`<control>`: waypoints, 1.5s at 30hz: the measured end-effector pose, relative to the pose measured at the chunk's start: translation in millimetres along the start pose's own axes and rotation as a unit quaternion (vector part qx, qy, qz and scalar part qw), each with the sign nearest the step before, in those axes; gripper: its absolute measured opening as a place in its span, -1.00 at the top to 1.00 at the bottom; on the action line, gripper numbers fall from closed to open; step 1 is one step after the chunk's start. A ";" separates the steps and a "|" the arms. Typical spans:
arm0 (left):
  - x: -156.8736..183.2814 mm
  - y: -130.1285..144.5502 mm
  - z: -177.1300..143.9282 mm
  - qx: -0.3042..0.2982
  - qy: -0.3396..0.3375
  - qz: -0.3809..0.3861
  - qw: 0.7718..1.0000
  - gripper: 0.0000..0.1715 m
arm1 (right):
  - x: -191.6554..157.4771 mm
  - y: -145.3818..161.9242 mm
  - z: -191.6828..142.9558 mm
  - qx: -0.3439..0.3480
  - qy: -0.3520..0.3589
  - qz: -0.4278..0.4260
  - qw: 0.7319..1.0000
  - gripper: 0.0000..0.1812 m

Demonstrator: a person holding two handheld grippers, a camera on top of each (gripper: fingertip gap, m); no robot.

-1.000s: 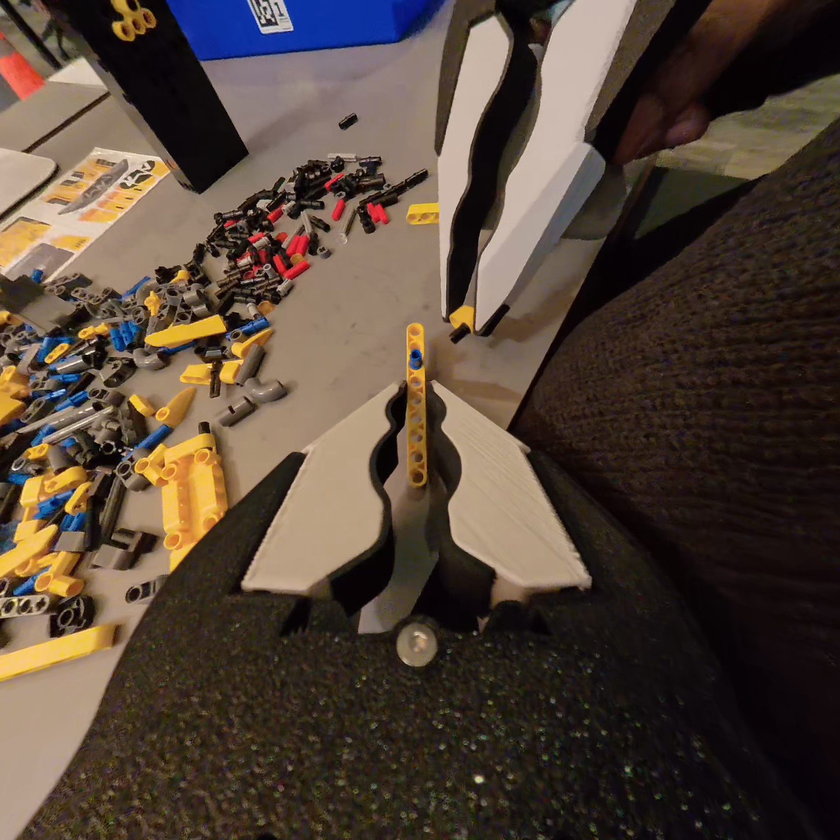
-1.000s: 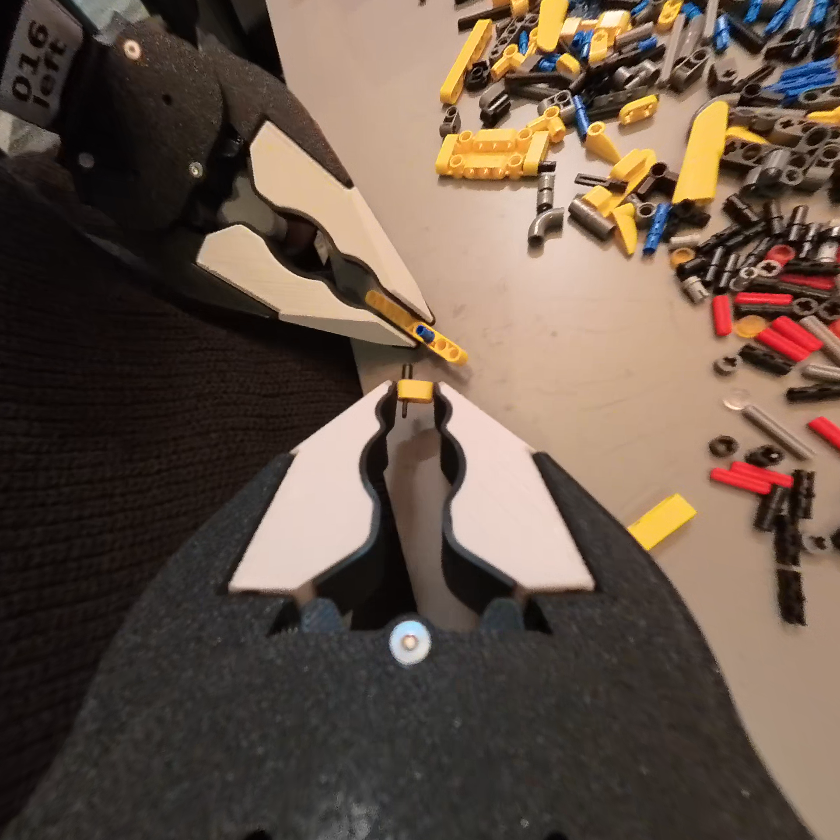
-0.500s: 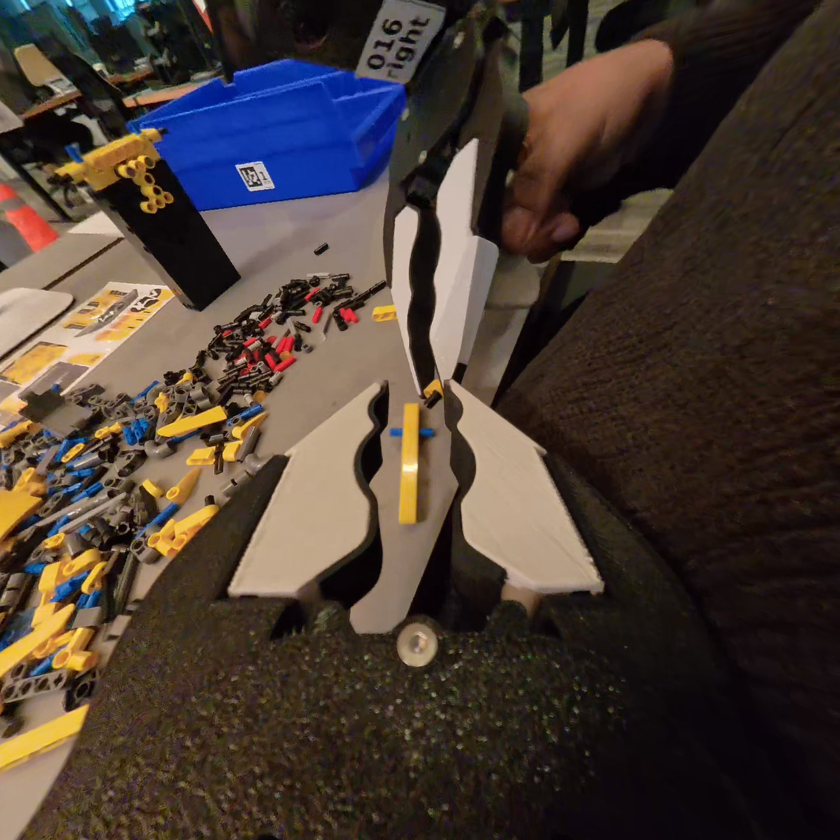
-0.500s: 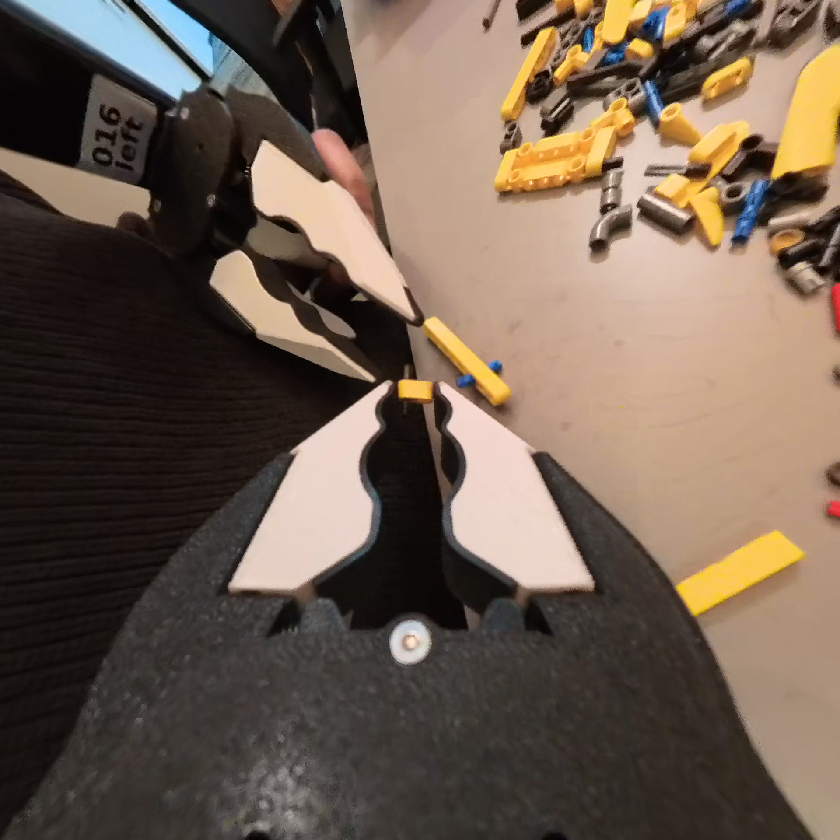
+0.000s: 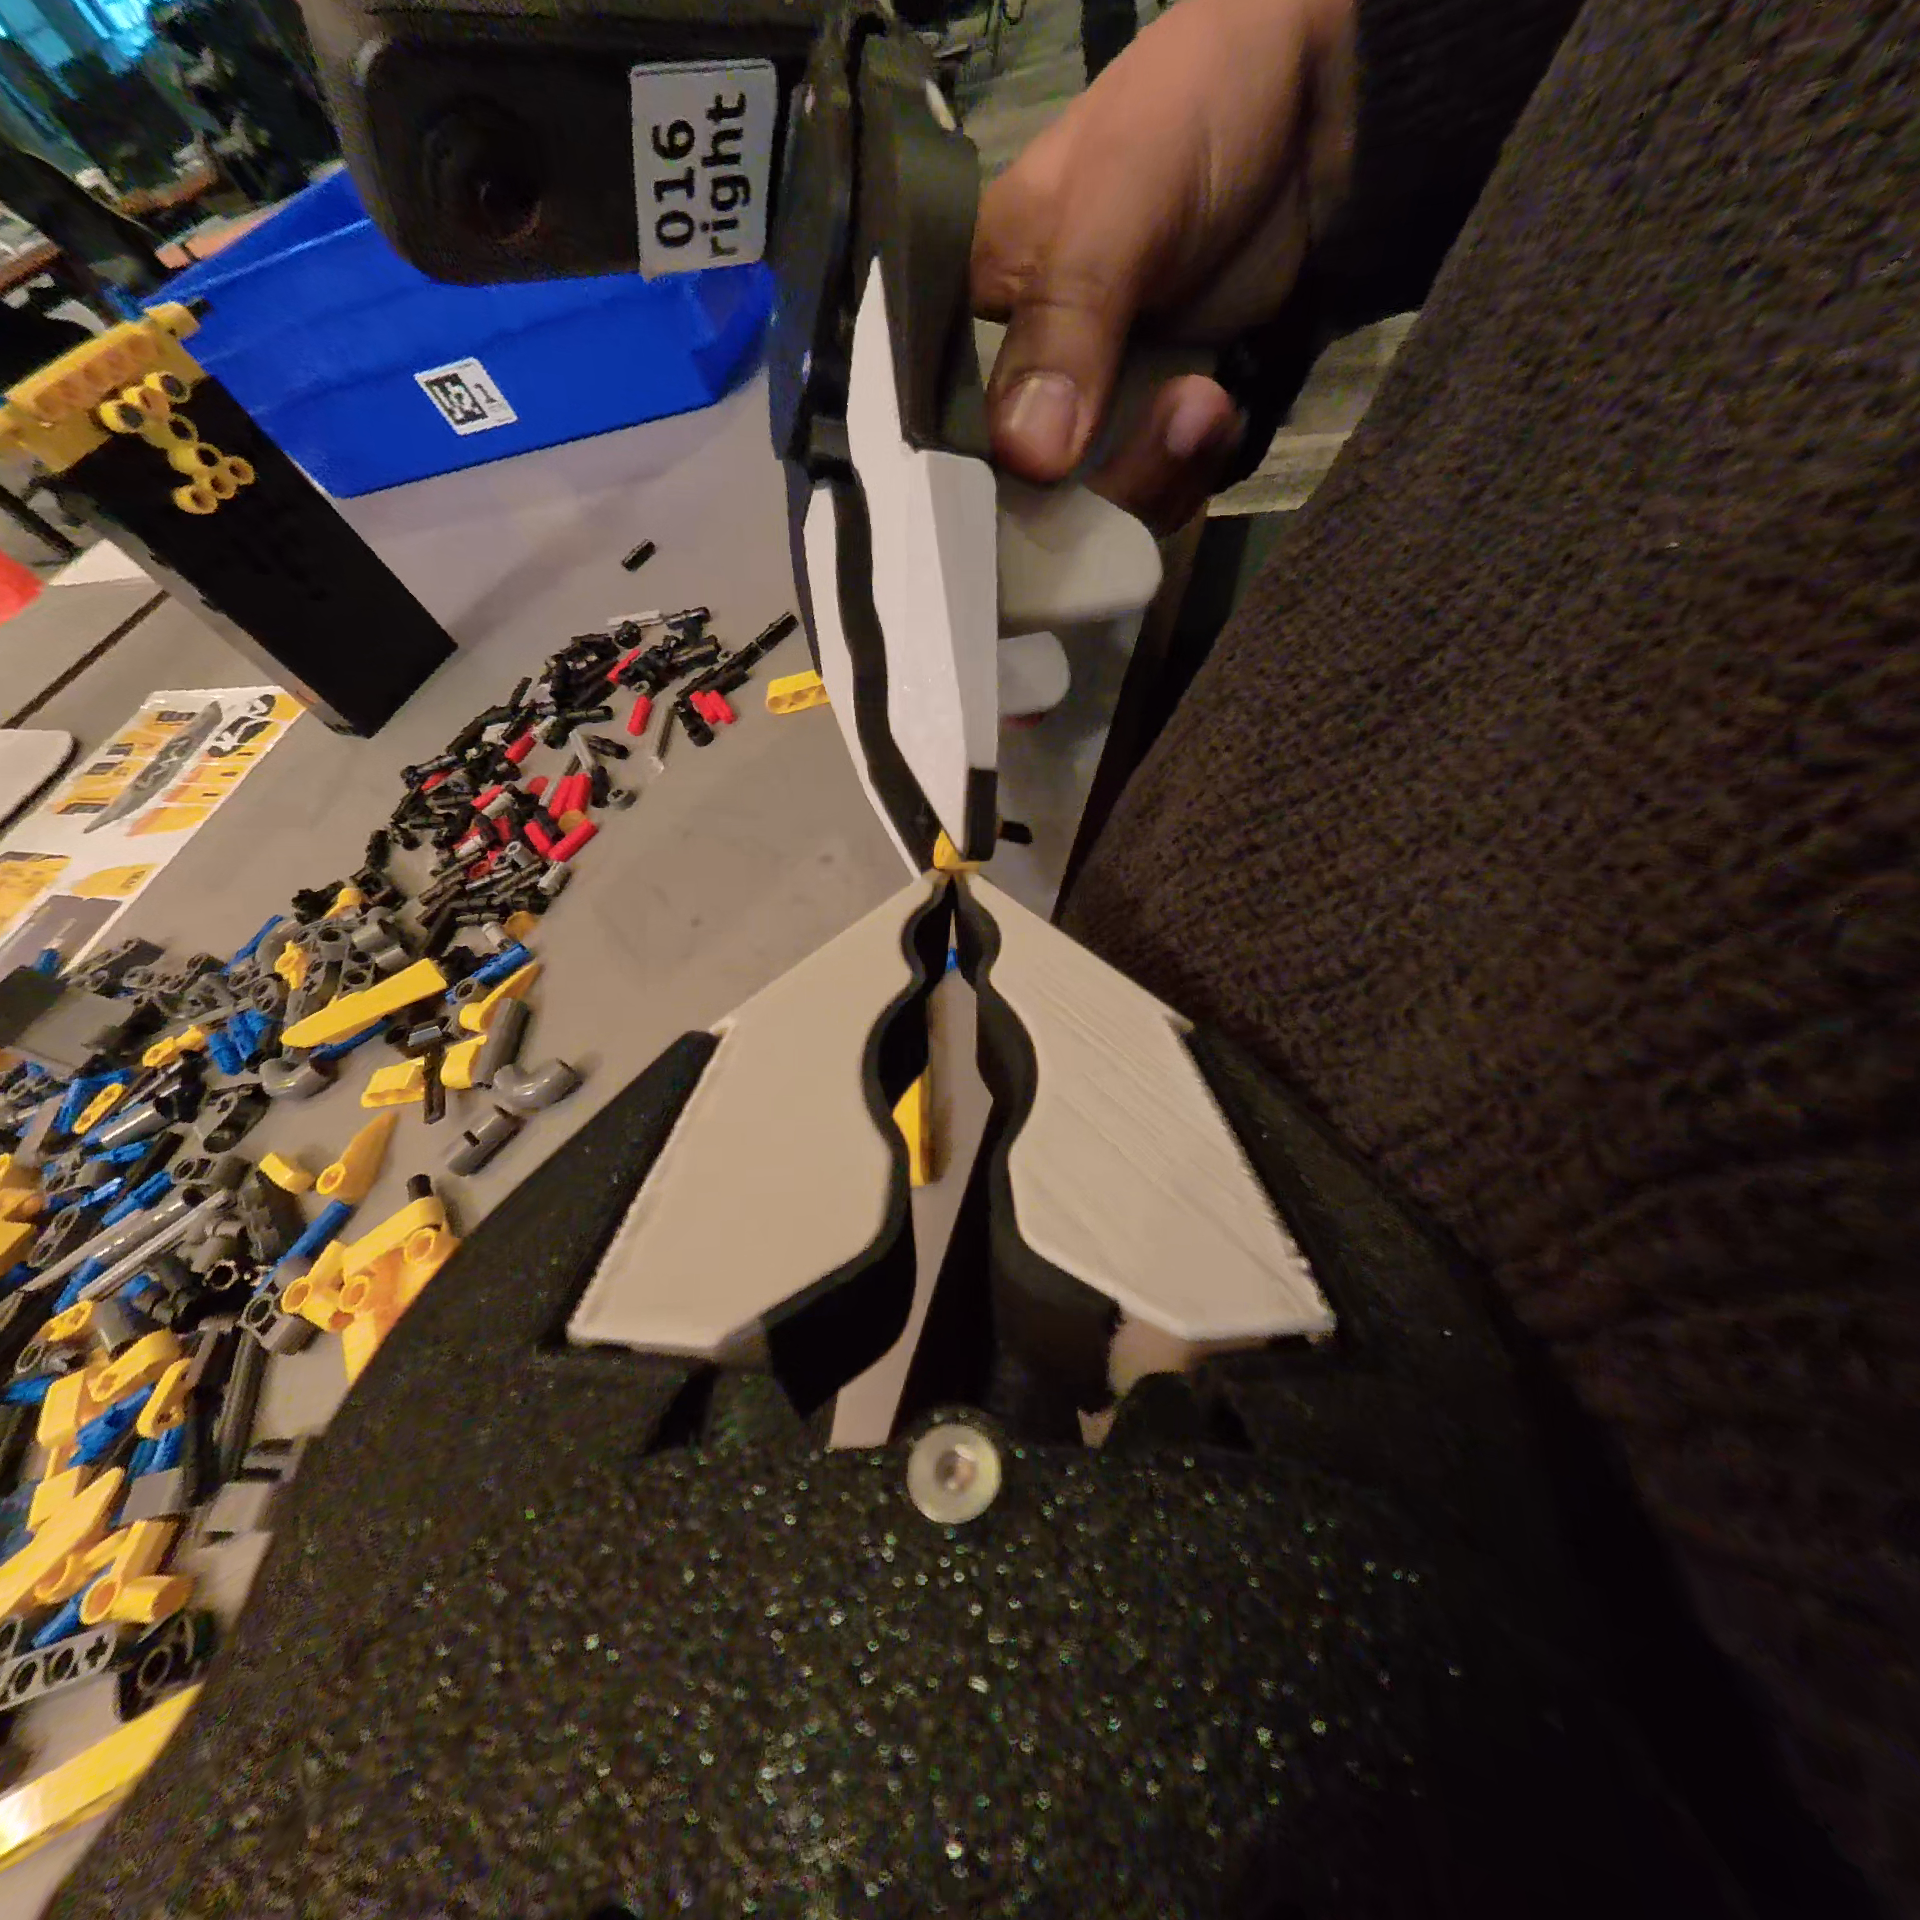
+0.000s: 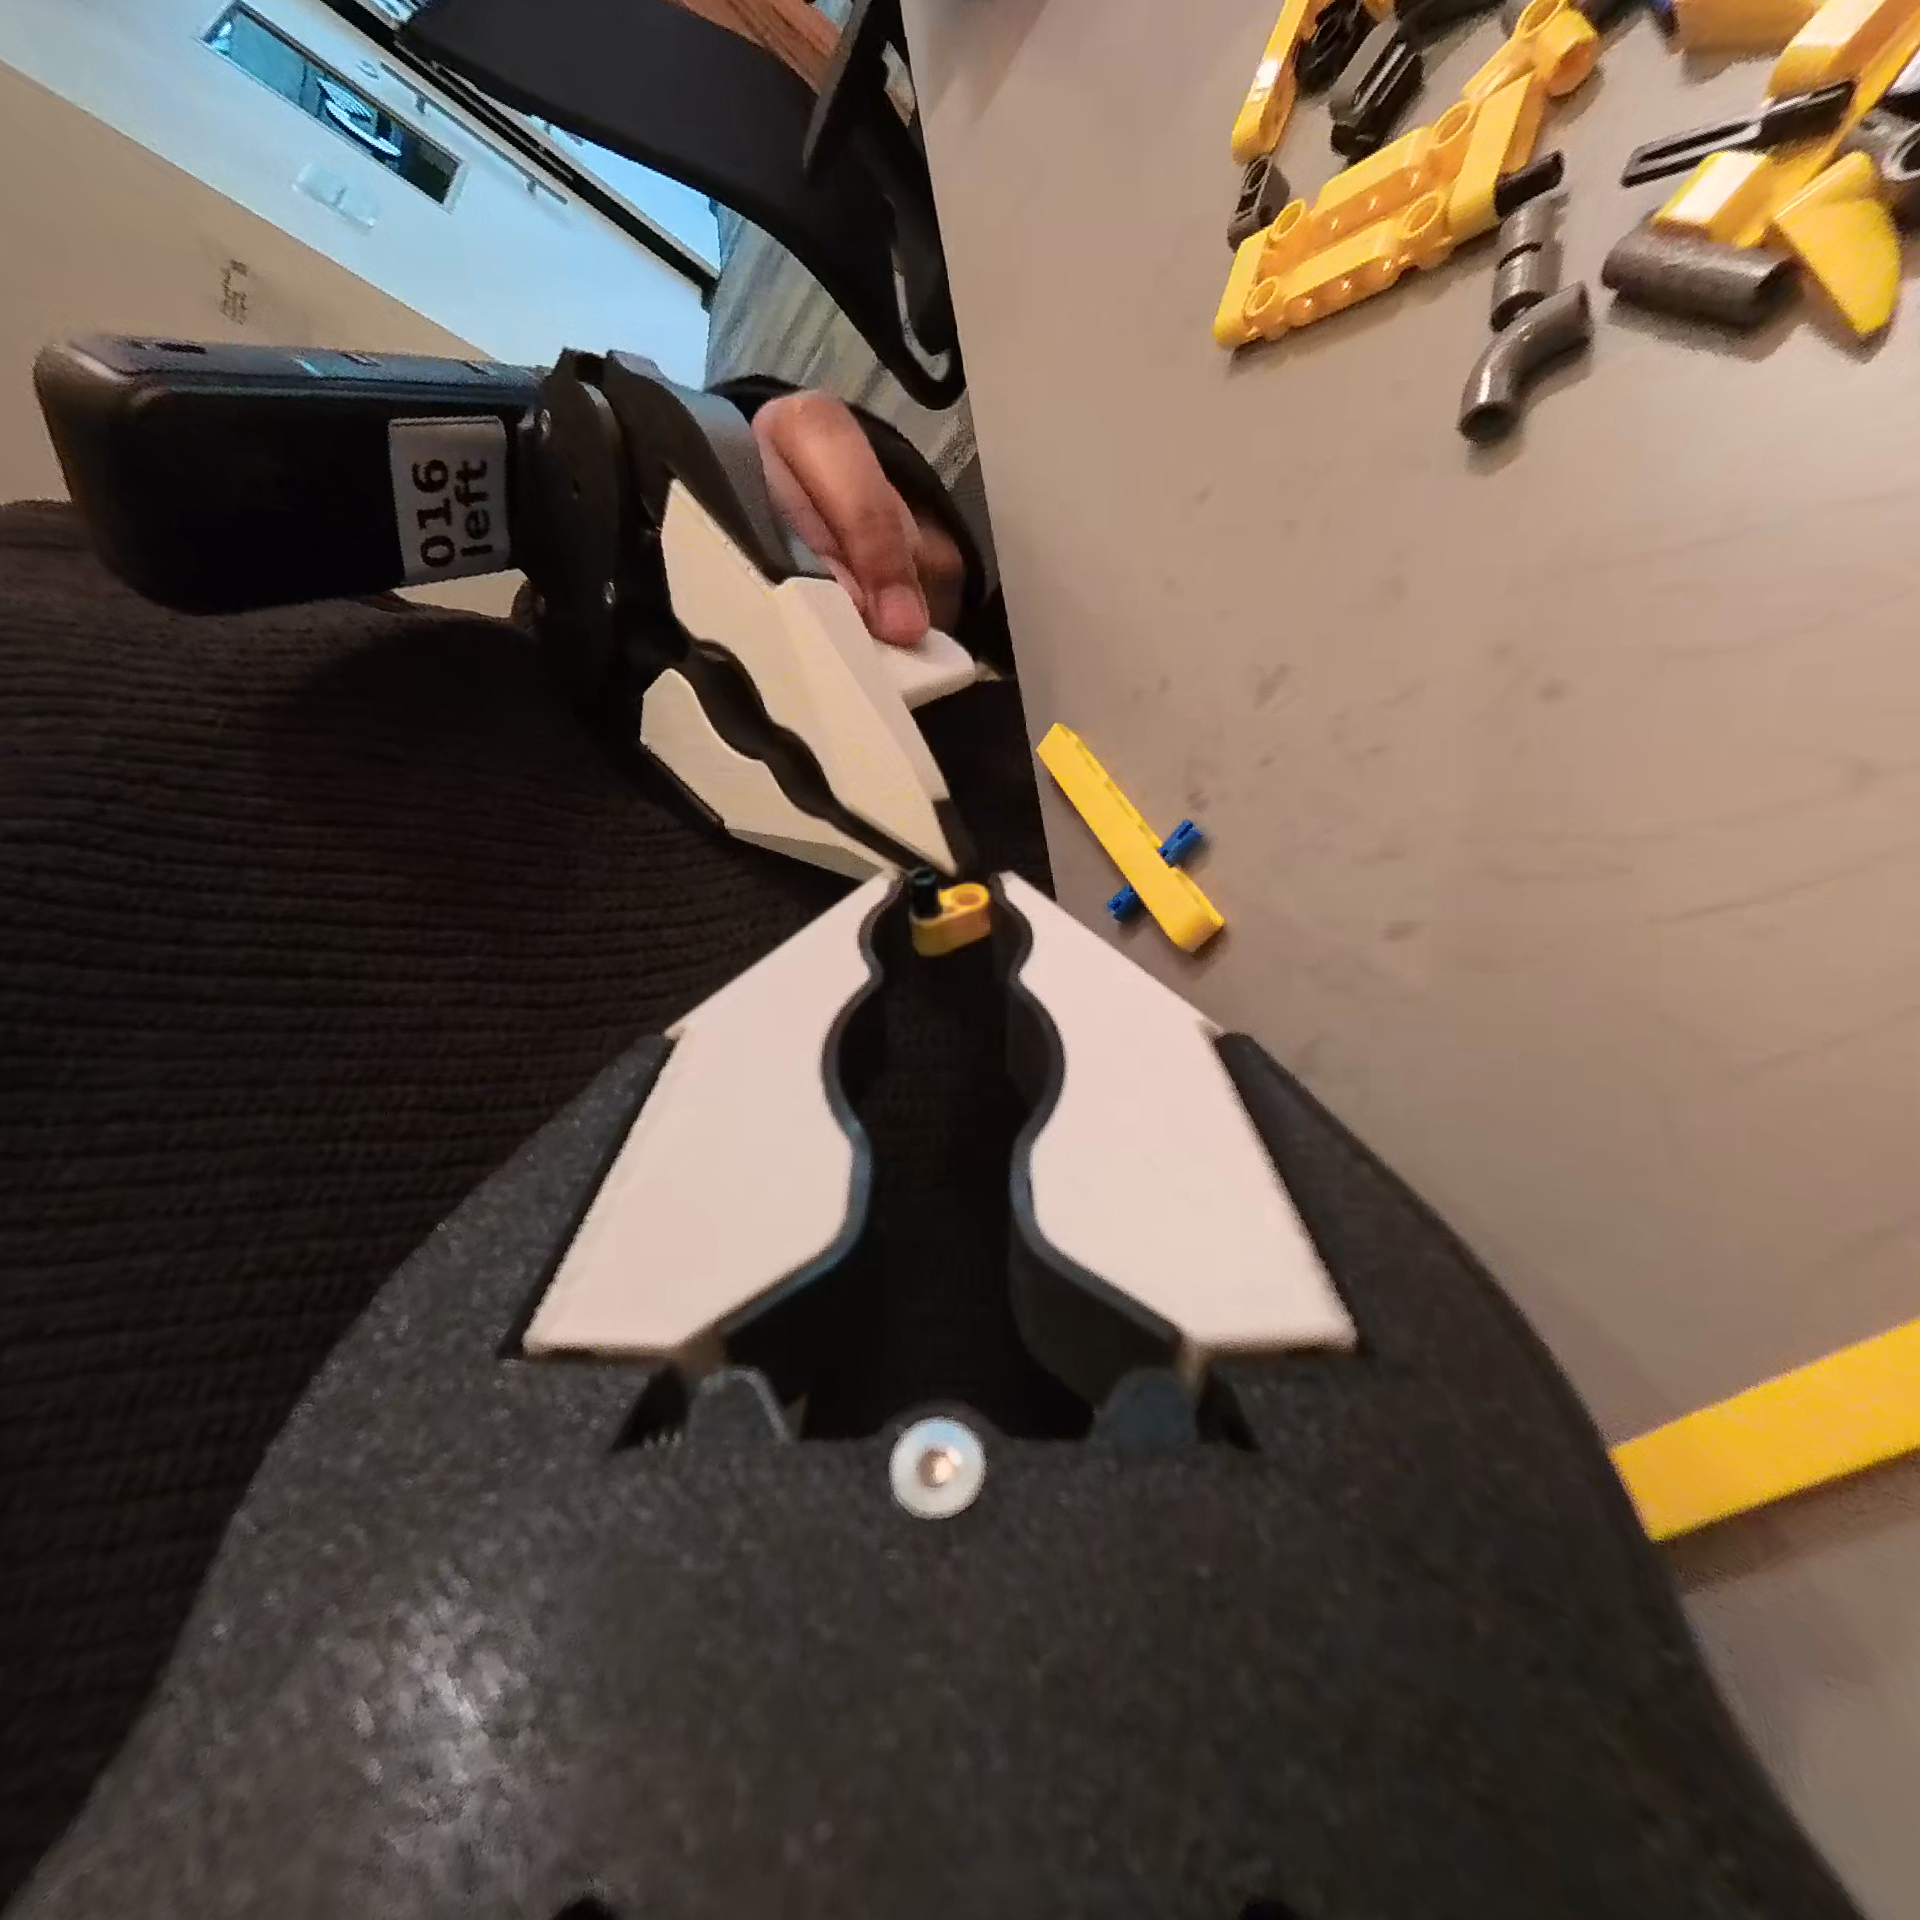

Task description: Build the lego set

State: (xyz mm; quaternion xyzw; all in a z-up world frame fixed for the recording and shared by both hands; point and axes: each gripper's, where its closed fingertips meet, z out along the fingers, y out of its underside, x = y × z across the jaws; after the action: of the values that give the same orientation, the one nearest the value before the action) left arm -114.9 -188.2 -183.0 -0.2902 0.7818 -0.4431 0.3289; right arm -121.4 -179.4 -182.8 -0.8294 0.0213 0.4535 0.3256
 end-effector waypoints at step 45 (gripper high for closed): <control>-14.6 30.3 20.7 -0.102 0.017 -0.106 0.989 0.90 | 41.2 5.4 -7.3 -0.122 0.207 -0.466 0.851 0.54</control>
State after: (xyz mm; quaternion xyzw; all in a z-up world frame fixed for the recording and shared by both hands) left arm -94.9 -174.4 -214.1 -0.3959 0.7930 -0.3985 0.2358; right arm -93.7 -177.0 -214.5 -0.8496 -0.3568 0.0656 0.3828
